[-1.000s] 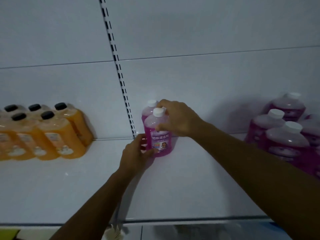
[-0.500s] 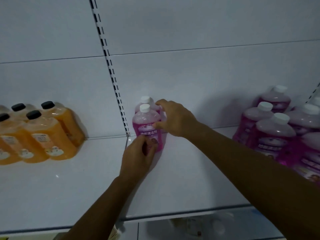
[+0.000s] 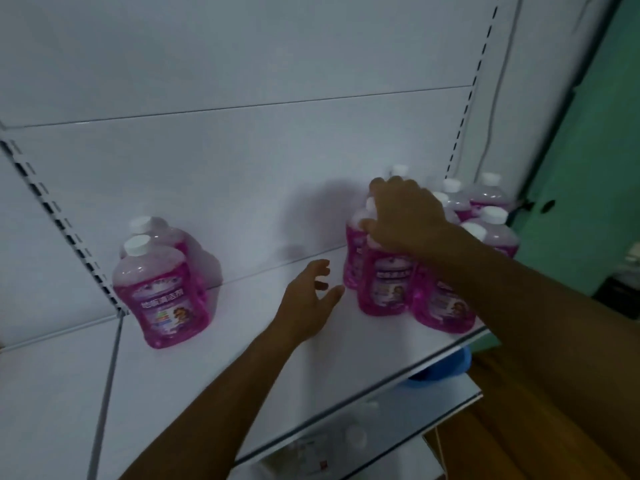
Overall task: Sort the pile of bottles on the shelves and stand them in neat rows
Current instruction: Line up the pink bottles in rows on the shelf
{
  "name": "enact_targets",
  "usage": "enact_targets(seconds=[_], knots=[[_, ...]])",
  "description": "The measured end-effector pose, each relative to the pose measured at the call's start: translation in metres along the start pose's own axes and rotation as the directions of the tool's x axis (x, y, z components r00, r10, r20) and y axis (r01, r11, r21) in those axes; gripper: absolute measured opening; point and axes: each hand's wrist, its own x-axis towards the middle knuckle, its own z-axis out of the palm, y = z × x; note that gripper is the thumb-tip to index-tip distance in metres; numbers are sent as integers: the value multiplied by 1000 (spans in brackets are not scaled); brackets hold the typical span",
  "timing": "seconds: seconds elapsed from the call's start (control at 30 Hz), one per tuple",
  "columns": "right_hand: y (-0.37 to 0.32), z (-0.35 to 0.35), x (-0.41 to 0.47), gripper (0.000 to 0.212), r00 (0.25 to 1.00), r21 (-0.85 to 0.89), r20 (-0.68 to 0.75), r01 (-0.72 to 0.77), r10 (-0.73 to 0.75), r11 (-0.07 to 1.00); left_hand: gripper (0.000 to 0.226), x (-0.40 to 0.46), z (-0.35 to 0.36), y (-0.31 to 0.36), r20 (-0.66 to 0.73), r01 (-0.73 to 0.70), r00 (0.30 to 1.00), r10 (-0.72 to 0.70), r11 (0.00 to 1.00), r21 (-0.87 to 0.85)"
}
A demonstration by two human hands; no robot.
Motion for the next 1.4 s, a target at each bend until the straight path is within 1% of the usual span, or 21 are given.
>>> enact_targets(seconds=[0.03, 0.17, 0.23, 0.33, 0.4, 0.5, 0.6, 0.73, 0.83, 0.9, 0.97, 1.03, 1.17, 1.23, 1.33, 1.4], knots=[[7, 0, 0, 51, 1000, 11, 8, -19, 19, 1000, 58, 7, 6, 2, 11, 1, 1000, -1, 1000, -6], [18, 6, -1, 45, 995, 170, 77, -76, 63, 983, 64, 34, 22, 3, 52, 9, 999, -10, 1000, 17], [19, 8, 0, 40, 995, 203, 70, -85, 72, 975, 56, 43, 27, 2, 68, -30, 997, 30, 1000, 3], [19, 10, 2, 37, 996, 221, 44, -81, 73, 972, 38, 51, 32, 1, 33, -51, 998, 50, 999, 19], [17, 11, 5, 36, 996, 231, 32, -84, 78, 969, 35, 53, 33, -1, -5, -43, 999, 43, 999, 18], [11, 9, 8, 32, 998, 235, 38, -63, 55, 970, 36, 49, 26, -7, -33, -19, 999, 18, 1000, -17], [-5, 4, 9, 24, 1000, 254, 23, -4, -2, 967, 39, 34, 9, -15, -79, 26, 996, -29, 999, -40], [-41, 4, 11, 24, 991, 364, 2, 123, -133, 923, 45, 4, -25, -23, -174, 64, 982, -68, 997, -31], [-77, 8, 11, 23, 973, 463, -48, 221, -225, 858, 47, -24, -58, -26, -232, 73, 970, -77, 997, -25], [-100, 10, 9, 23, 957, 522, -77, 278, -280, 806, 48, -43, -77, -27, -270, 70, 961, -65, 998, 8], [-121, 10, 7, 25, 938, 579, -104, 328, -331, 746, 42, -62, -96, -27, -314, 87, 947, -71, 995, 37], [-139, 9, 2, 26, 920, 633, -103, 354, -378, 688, 36, -82, -111, -28, -340, 108, 936, -87, 993, 43], [-167, 10, -10, 28, 887, 708, -65, 363, -456, 605, 36, -118, -137, -35, -379, 150, 918, -117, 987, 58], [-178, 12, -17, 33, 855, 730, -37, 376, -517, 570, 39, -135, -148, -41, -410, 175, 901, -142, 984, 43], [-192, 17, -28, 48, 779, 734, -8, 430, -627, 525, 43, -154, -160, -49, -451, 200, 875, -175, 980, 7], [-199, 21, -33, 54, 755, 727, -11, 457, -656, 513, 44, -162, -164, -52, -459, 217, 868, -191, 976, 4]])
